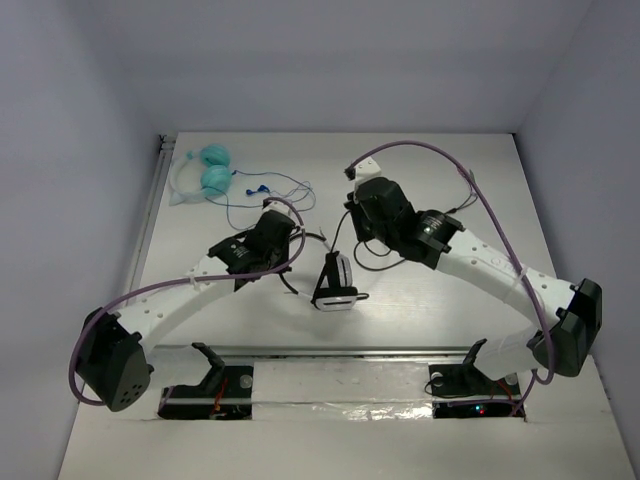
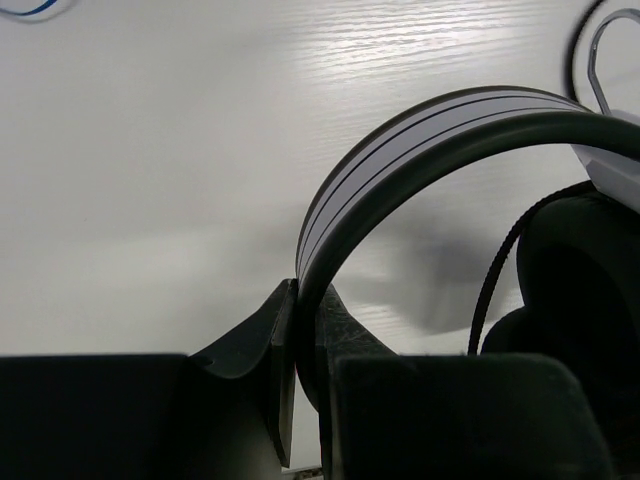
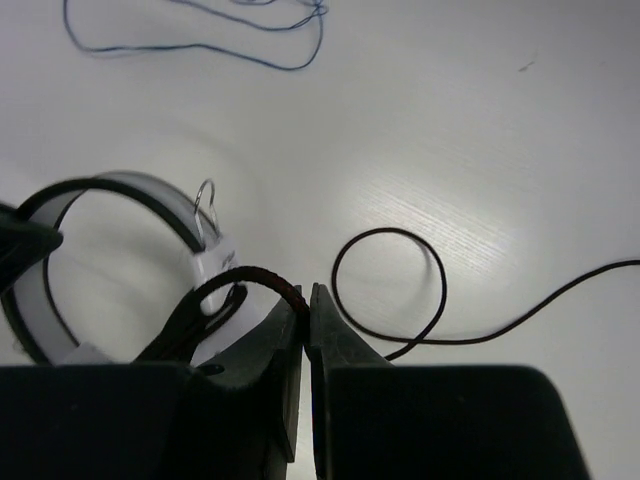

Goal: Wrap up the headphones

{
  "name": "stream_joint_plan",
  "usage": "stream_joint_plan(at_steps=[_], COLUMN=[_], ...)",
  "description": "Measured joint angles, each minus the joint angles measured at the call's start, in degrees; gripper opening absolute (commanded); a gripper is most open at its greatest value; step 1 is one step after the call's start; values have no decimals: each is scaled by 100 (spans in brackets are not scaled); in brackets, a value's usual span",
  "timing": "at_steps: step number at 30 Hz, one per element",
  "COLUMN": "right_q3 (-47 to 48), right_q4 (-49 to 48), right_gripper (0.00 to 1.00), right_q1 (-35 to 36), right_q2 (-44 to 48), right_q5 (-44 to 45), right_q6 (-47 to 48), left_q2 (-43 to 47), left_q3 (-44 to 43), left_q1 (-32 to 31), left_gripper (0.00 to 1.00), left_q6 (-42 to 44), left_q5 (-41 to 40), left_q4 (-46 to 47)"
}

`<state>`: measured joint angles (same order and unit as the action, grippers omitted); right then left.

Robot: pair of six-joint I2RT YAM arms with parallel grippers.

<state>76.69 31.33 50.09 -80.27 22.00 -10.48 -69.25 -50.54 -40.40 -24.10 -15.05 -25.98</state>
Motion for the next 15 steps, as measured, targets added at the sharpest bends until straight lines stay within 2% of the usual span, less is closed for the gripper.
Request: stream_joint_plan(at_steps=[9,15], right_q3=[-1241,-2166], right_q4=[-883,-1729], right_gripper=[0,3], right_q1=[-623,-1073], right_q2=[11,343], right_q5=[356,-614], right_q6=[-612,-896], left_q2=[195,382], left_q3=[-431,-706], left_q1=[61,310], left_gripper=[0,0], left_q6=[337,413], left_q5=[1025,1755], left_q4=[85,125])
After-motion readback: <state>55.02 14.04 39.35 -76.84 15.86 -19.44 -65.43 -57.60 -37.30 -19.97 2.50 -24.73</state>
